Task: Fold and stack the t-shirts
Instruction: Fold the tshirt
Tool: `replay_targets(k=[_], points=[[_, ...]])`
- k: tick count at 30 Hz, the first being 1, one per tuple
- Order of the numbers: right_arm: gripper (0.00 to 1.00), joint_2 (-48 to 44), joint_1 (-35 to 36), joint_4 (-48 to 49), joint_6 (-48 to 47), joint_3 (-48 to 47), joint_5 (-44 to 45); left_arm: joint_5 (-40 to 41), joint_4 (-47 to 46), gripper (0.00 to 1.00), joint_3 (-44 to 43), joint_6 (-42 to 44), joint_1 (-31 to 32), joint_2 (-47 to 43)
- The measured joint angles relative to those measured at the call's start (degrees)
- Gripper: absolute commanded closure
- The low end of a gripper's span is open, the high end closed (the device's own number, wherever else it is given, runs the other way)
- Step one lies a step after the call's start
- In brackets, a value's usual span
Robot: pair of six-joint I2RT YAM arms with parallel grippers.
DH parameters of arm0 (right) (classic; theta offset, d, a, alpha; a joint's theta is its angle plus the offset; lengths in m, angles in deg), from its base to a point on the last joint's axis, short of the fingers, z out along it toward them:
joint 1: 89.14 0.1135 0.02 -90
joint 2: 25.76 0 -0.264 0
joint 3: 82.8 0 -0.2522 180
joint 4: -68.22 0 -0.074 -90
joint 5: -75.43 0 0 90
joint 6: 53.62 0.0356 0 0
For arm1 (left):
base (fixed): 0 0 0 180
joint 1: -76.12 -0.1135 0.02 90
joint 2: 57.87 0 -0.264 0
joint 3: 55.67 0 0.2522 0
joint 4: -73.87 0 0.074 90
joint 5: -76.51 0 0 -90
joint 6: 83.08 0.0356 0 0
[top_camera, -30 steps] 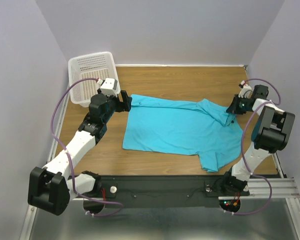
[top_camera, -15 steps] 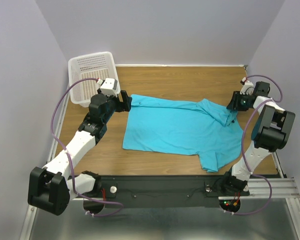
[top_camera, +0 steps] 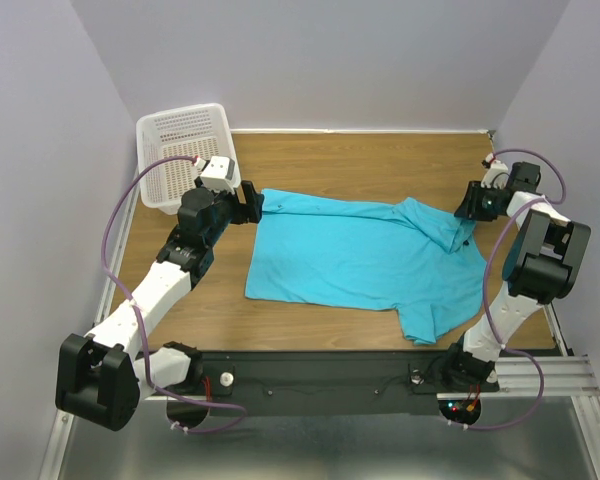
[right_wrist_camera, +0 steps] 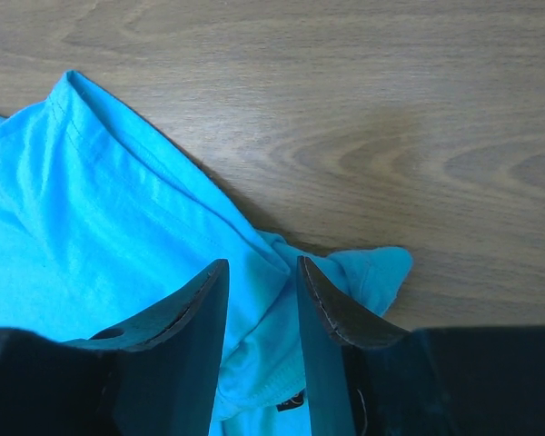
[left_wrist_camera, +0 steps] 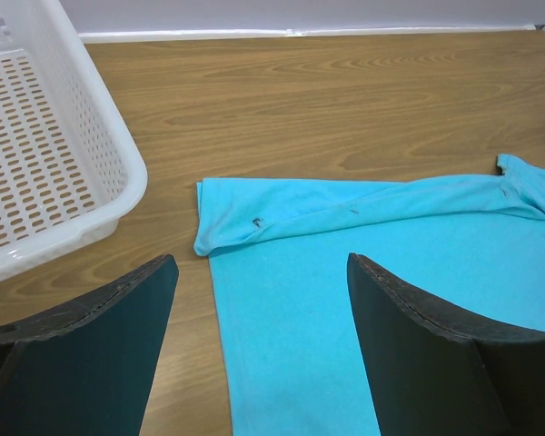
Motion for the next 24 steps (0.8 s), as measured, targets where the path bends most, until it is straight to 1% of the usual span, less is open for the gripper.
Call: replay_targets(k=[6, 11, 13, 14, 15, 16, 21, 24], points=[[0.59, 0.2, 0.0, 0.0, 0.44, 0.0, 0.68, 0.0, -0.02, 0.13, 0.0, 0.0, 0.0, 0.0], [0.63, 1.18, 0.0, 0.0, 0.66, 0.0, 0.61, 0.0, 0.0, 0.13, 0.0, 0.0, 0.0, 0.0], [0.69, 1.55, 0.0, 0.0, 0.81, 0.0, 0.44, 0.0, -0.02, 0.13, 0.0, 0.0, 0.0, -0.02], [0.76, 1.68, 0.0, -0.04, 0.85, 0.0, 0.37, 0.0, -0.02, 0.13, 0.0, 0.0, 0.0, -0.02], [0.81, 1.75, 0.0, -0.07, 0.96, 0.0, 0.31, 0.0, -0.02, 0.13, 0.0, -0.02, 0.0, -0.02], [0.9, 1.75, 0.0, -0.04, 1.05, 0.0, 0.15, 0.0, -0.02, 0.13, 0.0, 0.0, 0.0, -0.02], [0.99, 1.73, 0.02, 0.02, 0.68, 0.0, -0.28, -0.02, -0.02, 0.13, 0.0, -0.02, 0.0, -0.02], [0.99, 0.94, 0.02, -0.15, 0.0, 0.0, -0.57, -0.02, -0.02, 0.13, 0.0, -0.02, 0.0, -0.02]])
